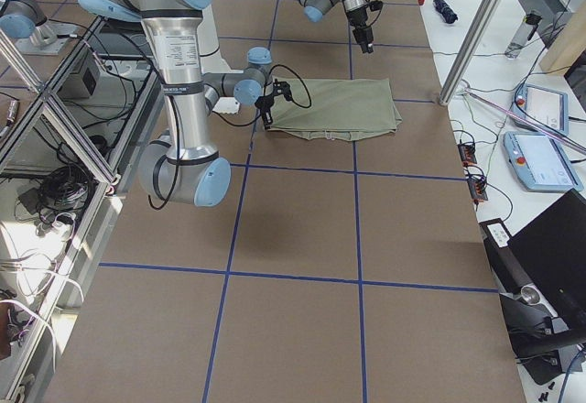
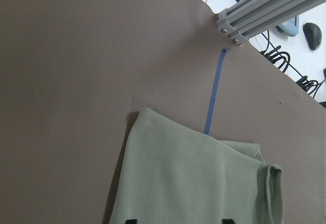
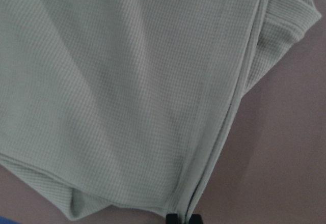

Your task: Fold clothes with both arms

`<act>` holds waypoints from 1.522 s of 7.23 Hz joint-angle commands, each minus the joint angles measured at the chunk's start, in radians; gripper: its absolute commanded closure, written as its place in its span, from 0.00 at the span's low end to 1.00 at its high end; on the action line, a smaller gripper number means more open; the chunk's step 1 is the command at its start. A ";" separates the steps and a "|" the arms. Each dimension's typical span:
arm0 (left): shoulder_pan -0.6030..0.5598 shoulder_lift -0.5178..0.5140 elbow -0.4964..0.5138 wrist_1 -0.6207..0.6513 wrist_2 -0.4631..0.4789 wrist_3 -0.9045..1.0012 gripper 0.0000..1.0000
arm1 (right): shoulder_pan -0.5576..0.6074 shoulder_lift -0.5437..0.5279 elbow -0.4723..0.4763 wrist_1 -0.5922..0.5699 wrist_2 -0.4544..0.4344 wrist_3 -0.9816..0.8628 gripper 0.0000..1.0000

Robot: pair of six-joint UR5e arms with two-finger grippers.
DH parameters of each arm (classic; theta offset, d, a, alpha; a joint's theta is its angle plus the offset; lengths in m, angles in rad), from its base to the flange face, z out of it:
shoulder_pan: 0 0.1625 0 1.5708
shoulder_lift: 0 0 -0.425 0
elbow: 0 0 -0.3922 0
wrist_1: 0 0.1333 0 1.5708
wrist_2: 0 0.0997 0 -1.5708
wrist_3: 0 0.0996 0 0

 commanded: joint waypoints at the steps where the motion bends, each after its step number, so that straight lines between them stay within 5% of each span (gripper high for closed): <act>1: 0.000 0.002 0.000 0.000 -0.001 -0.002 0.37 | 0.005 0.021 -0.002 -0.004 0.000 0.020 0.56; 3: 0.000 0.000 -0.002 0.000 0.000 -0.003 0.36 | 0.025 0.030 0.001 -0.003 0.003 0.052 0.27; 7: 0.000 0.002 -0.002 0.000 -0.001 -0.003 0.36 | 0.044 0.078 -0.024 0.007 -0.021 0.605 0.25; 10: 0.000 0.003 0.000 0.000 0.000 -0.003 0.36 | 0.038 0.083 -0.081 0.049 -0.032 0.844 0.23; 11: 0.000 0.003 -0.002 0.000 0.000 -0.003 0.36 | 0.035 0.081 -0.089 0.080 -0.035 0.854 0.12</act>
